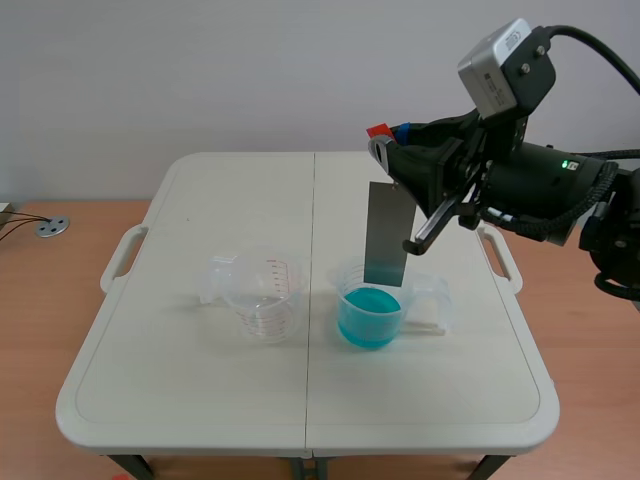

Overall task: Hold the metal plate by the orange handle, dip it into the blue solution, take it out and point at it, then put the plate back in the beaker on the left.
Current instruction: 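Raise the plate and point at it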

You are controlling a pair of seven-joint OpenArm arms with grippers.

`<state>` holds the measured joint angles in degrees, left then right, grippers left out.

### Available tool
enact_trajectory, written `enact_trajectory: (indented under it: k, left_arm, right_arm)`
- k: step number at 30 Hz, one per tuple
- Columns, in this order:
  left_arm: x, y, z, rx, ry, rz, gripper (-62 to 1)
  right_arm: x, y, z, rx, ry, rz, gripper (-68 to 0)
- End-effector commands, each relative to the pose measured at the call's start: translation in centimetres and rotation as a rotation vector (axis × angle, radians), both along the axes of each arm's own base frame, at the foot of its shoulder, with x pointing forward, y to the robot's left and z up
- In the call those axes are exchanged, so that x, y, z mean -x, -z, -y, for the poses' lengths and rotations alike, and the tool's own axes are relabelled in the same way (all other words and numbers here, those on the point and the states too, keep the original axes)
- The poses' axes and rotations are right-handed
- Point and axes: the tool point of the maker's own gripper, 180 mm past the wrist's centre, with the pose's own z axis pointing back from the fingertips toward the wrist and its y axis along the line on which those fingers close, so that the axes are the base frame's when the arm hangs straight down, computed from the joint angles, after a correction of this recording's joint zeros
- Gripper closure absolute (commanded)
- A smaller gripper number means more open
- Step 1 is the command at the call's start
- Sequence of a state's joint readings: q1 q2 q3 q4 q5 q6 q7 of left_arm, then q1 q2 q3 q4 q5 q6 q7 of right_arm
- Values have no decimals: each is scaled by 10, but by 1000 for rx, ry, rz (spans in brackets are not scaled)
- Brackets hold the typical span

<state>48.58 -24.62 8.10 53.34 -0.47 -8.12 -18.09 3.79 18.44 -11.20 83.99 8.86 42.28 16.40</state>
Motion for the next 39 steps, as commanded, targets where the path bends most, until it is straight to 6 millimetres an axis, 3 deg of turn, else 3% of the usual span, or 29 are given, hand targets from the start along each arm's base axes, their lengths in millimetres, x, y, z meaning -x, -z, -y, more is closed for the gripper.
enact_trajectory:
  k: [1, 5, 11, 18, 25, 33, 39]
  left_arm:
    - [-5, -4, -5, -4, -18, 21, -19]
    - [-27, -11, -28, -52, -53, 79, -19]
    - [-64, -30, -78, -150, -127, 183, -19]
    - [-105, -66, -132, -245, -213, 317, -19]
    - [-138, -105, -172, -338, -251, 445, -19]
    - [-191, -170, -186, -373, -263, 662, -19]
    - [-239, -213, -161, -314, -159, 806, -19]
  right_arm:
    - [0, -18, 0, -21, -13, 47, -11]
    - [1, -26, -3, -27, -18, 58, -11]
    - [4, -39, -7, -34, -26, 70, -11]
    - [7, -52, -12, -48, -37, 77, -11]
    - [11, -63, -17, -51, -47, 73, -11]
    - [13, -69, -18, -52, -48, 54, -11]
    - [10, -75, -11, -76, -31, 48, -11]
